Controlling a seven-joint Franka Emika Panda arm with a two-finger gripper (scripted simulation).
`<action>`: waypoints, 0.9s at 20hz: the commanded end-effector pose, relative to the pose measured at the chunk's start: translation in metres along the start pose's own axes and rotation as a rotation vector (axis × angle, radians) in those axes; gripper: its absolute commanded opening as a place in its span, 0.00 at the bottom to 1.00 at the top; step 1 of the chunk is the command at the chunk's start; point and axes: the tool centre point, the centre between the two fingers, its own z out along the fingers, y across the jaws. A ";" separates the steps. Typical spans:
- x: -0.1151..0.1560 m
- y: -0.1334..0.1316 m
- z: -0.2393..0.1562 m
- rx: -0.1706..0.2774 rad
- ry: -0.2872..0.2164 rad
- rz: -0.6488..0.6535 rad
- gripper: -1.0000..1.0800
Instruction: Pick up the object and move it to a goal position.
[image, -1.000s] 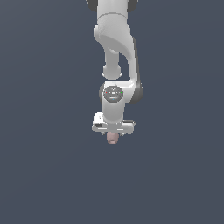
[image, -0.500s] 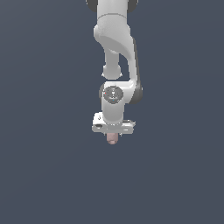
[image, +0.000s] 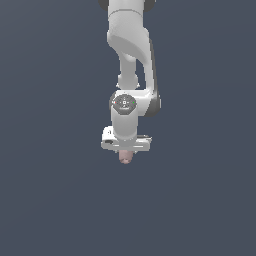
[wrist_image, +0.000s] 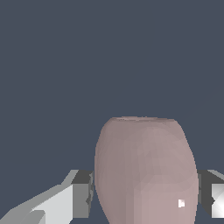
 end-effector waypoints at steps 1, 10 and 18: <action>0.002 0.013 -0.013 0.000 0.002 0.001 0.00; 0.011 0.082 -0.086 0.001 0.001 0.001 0.00; 0.021 0.146 -0.153 0.001 0.001 0.001 0.00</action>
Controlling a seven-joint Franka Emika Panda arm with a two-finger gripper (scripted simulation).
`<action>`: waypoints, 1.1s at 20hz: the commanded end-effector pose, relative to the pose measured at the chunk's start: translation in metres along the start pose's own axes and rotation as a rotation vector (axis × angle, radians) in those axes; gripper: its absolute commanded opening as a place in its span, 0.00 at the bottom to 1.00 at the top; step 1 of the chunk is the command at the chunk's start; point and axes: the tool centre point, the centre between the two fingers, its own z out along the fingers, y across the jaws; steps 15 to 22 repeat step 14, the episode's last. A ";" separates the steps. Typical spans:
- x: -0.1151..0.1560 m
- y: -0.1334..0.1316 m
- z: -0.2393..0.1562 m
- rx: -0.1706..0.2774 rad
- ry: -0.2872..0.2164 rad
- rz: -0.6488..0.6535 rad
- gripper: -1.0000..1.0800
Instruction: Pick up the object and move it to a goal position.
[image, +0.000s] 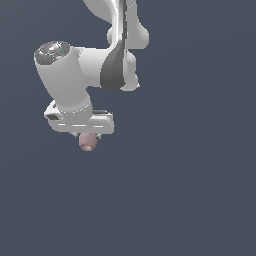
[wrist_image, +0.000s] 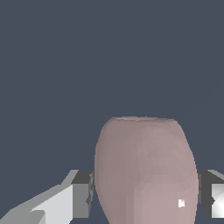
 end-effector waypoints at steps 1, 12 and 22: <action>0.003 0.016 -0.017 0.000 -0.001 -0.001 0.00; 0.011 0.048 -0.050 -0.001 -0.002 -0.002 0.00; 0.011 0.048 -0.050 -0.001 -0.002 -0.002 0.00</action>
